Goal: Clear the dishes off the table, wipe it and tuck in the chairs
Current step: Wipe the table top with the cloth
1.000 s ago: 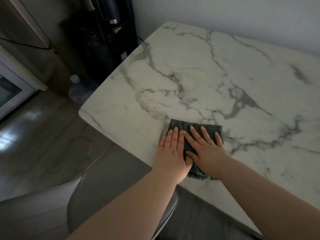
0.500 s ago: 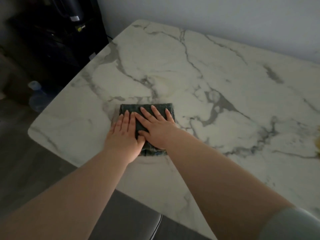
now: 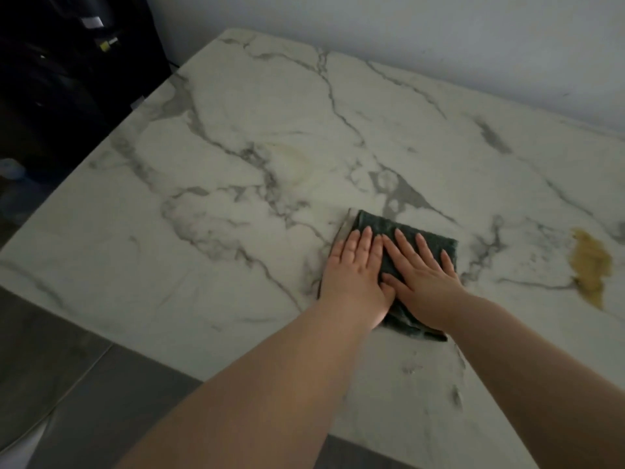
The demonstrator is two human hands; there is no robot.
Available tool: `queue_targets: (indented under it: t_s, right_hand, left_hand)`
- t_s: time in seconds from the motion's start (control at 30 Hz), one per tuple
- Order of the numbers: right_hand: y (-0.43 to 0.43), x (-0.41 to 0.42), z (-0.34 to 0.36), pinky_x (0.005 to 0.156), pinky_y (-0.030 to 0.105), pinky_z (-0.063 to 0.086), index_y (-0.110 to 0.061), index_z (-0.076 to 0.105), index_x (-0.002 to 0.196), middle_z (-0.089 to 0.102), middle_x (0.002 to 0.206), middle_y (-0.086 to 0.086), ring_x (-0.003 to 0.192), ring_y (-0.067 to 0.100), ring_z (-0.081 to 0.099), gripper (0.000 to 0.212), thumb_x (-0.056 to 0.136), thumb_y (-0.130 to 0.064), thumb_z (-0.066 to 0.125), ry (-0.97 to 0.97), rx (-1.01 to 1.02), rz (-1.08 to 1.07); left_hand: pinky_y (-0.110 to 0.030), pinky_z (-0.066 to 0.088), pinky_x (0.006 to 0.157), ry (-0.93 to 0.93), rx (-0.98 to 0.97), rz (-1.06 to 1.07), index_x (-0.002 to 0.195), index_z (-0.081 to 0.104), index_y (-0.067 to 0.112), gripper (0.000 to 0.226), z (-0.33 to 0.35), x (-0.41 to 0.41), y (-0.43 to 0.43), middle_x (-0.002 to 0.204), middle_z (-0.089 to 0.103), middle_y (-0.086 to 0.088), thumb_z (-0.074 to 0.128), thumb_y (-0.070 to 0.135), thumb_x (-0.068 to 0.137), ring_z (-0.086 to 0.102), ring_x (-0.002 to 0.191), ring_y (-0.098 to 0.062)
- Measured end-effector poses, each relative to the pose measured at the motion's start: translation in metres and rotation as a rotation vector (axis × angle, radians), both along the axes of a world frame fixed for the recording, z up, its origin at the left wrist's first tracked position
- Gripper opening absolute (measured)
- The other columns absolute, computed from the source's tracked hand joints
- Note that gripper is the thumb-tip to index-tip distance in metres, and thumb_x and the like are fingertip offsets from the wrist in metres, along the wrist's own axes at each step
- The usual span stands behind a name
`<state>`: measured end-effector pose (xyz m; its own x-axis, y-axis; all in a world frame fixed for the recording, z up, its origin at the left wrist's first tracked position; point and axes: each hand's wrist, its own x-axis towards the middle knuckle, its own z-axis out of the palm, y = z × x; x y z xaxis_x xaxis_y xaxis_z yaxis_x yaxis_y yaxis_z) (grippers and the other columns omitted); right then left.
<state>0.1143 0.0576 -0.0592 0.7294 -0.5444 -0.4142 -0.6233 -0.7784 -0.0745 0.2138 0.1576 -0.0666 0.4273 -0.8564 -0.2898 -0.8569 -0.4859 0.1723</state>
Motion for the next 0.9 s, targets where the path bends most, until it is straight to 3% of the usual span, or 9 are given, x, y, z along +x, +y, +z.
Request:
queue_targets:
  t_s: [0.17, 0.6, 0.9]
  right_hand:
    - [0.024, 0.021, -0.001, 0.117, 0.05, -0.009, -0.045, -0.019, 0.146, -0.023, 0.157, -0.016, 0.146, 0.021, -0.021, 0.063, 0.097, -0.057, 0.018, -0.006, 0.023, -0.005]
    - [0.221, 0.233, -0.001, 0.115, 0.053, -0.012, -0.039, -0.014, 0.15, -0.021, 0.158, -0.011, 0.146, 0.024, -0.021, 0.061, 0.098, -0.051, 0.017, -0.117, 0.061, 0.565]
    - [0.262, 0.31, -0.004, 0.115, 0.053, -0.011, -0.041, -0.014, 0.149, -0.018, 0.159, -0.014, 0.146, 0.022, -0.019, 0.061, 0.098, -0.056, 0.016, -0.119, 0.065, 0.647]
  left_hand:
    - [-0.04, -0.013, 0.119, -0.041, -0.02, 0.012, 0.154, -0.01, 0.021, 0.068, 0.001, 0.018, 0.028, 0.161, -0.019, 0.002, 0.02, 0.044, 0.098, -0.016, 0.148, -0.015]
    - [-0.041, -0.004, 0.121, -0.185, 0.041, 0.457, 0.155, -0.006, 0.021, 0.072, 0.006, 0.171, 0.267, 0.163, -0.012, 0.001, 0.024, 0.051, 0.097, -0.007, 0.15, -0.015]
    - [-0.042, 0.0, 0.122, -0.17, 0.114, 0.562, 0.154, -0.008, 0.021, 0.071, 0.002, 0.239, 0.308, 0.163, -0.011, 0.0, 0.02, 0.05, 0.096, -0.009, 0.15, -0.017]
